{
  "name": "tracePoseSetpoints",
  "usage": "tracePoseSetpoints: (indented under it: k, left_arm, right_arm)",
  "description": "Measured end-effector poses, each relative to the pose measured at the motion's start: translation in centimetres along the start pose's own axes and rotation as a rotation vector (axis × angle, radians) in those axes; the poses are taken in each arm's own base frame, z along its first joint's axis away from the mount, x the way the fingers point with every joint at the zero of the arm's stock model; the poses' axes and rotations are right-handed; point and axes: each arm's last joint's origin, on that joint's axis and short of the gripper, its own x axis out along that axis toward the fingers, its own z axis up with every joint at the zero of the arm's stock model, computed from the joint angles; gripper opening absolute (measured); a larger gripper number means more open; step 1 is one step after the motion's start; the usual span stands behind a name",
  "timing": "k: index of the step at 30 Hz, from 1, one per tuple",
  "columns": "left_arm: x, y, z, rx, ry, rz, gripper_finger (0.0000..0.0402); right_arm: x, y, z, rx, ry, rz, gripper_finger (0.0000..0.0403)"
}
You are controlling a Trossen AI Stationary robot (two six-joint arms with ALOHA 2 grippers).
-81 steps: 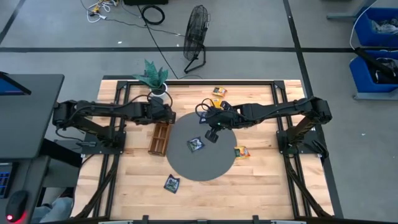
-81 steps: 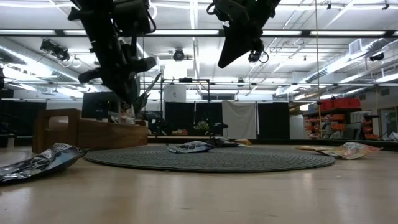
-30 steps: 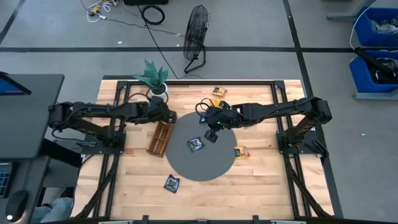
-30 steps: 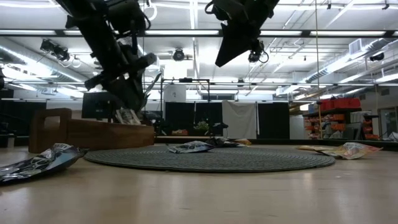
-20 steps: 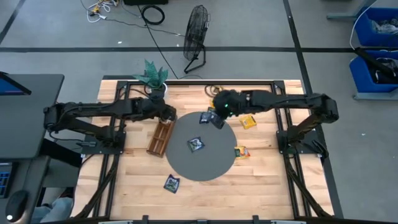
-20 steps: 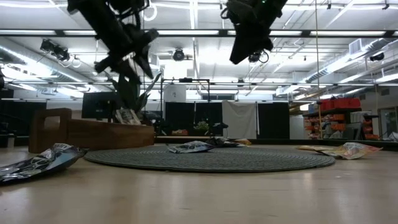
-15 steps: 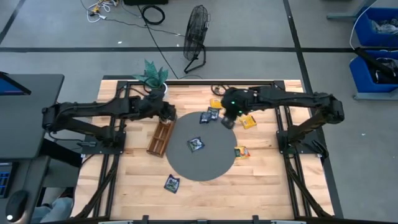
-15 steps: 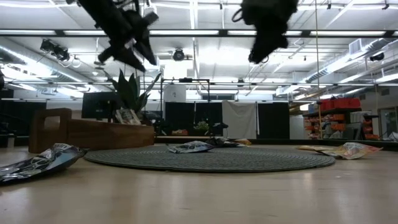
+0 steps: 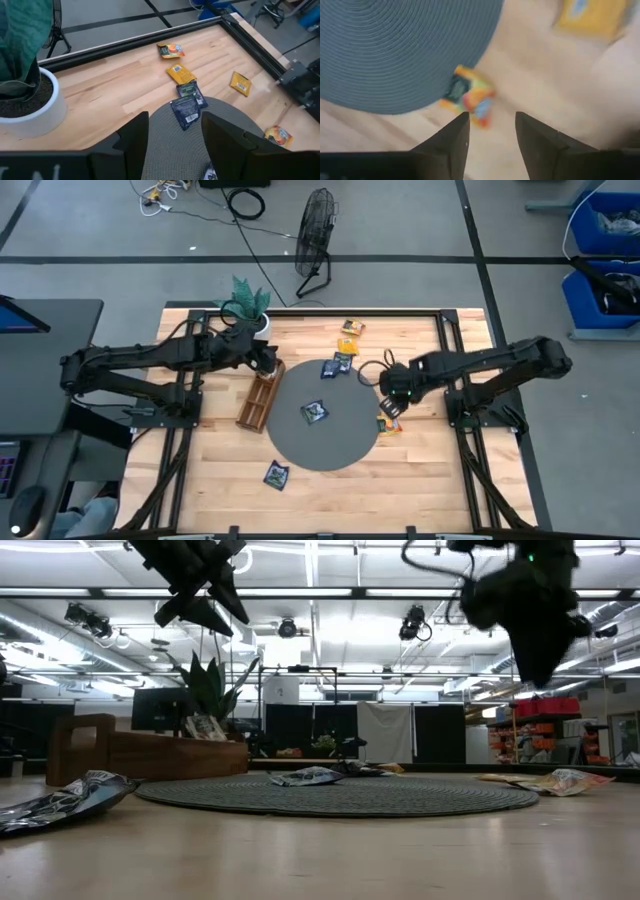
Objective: Pick & Place Tea
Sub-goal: Put the yellow tea bag into the middle section of the wooden organizer
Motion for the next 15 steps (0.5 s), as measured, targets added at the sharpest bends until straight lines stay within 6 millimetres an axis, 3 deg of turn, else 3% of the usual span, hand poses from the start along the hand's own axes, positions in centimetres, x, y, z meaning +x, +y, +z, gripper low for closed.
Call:
tracePoseSetpoints:
  k: [8,15]
  left_arm:
    - [0.0,0.0,0.0,0.014,0.006,-0.006,0.0188]
    - [0.0,-0.1,-0.1,0.025,0.03,-0.033,0.0188]
  right_arm:
    - [5.9,-0.5,-2.6,0.226,0.06,0.082,0.0165]
    - [8.2,-1.2,-3.4,0.273,0.052,0.113,0.0159]
